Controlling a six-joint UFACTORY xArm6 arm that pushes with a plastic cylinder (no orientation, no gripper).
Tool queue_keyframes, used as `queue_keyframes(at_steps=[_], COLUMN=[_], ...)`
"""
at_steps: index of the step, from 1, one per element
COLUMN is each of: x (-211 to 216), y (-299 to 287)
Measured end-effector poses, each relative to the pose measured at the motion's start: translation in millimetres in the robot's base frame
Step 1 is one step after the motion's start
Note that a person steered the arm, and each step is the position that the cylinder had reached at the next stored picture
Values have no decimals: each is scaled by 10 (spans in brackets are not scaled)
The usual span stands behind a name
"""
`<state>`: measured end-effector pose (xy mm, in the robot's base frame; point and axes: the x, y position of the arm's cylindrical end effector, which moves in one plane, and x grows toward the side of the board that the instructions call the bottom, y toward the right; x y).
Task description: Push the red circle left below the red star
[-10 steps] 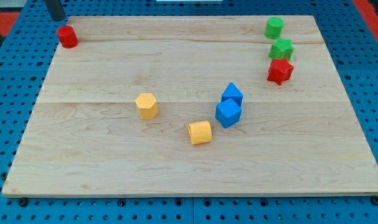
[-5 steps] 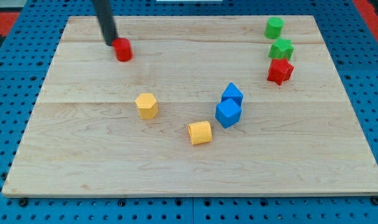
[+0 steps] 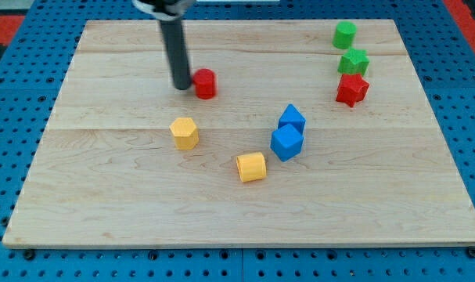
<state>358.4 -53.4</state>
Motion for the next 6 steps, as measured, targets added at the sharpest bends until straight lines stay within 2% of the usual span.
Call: queue_keyframes(at_steps=[1, 2, 3, 4, 5, 6], x=[-26, -255, 224, 488, 694, 675], y=[691, 892, 1138, 1258, 1224, 1666])
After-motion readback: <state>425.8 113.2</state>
